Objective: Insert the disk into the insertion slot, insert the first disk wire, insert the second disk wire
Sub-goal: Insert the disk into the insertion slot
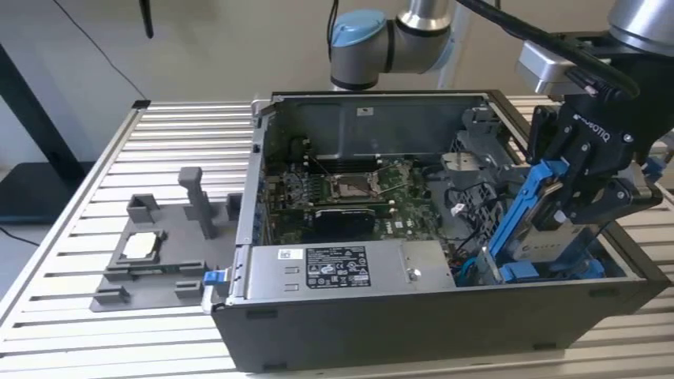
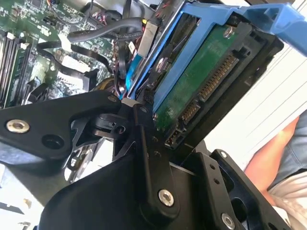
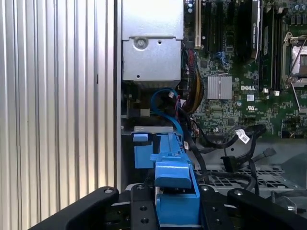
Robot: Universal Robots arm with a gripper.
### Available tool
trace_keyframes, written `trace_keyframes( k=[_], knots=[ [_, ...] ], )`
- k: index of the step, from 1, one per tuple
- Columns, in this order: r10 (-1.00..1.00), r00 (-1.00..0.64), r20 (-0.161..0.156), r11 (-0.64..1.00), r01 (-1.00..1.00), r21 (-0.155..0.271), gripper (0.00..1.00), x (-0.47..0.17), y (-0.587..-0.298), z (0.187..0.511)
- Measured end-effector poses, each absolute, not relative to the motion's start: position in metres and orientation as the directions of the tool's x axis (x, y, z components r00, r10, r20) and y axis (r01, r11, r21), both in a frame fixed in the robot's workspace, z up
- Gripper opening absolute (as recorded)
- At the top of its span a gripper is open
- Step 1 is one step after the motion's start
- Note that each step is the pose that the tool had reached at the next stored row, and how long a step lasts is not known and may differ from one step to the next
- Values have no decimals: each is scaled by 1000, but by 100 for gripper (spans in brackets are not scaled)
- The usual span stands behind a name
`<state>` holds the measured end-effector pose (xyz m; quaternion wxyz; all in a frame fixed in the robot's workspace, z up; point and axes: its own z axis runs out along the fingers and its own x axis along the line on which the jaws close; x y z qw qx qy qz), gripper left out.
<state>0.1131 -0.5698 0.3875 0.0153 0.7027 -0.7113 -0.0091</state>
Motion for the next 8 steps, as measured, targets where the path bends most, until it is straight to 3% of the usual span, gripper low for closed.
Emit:
trace_keyframes(
  k=[3, 5, 8],
  knots=[
    [-1000, -12, 10, 12, -999, 34, 35, 113, -570, 387],
    [-1000, -12, 11, 12, -999, 34, 47, 113, -570, 387],
    [-1000, -12, 11, 12, -999, 34, 47, 113, -570, 387]
  ],
)
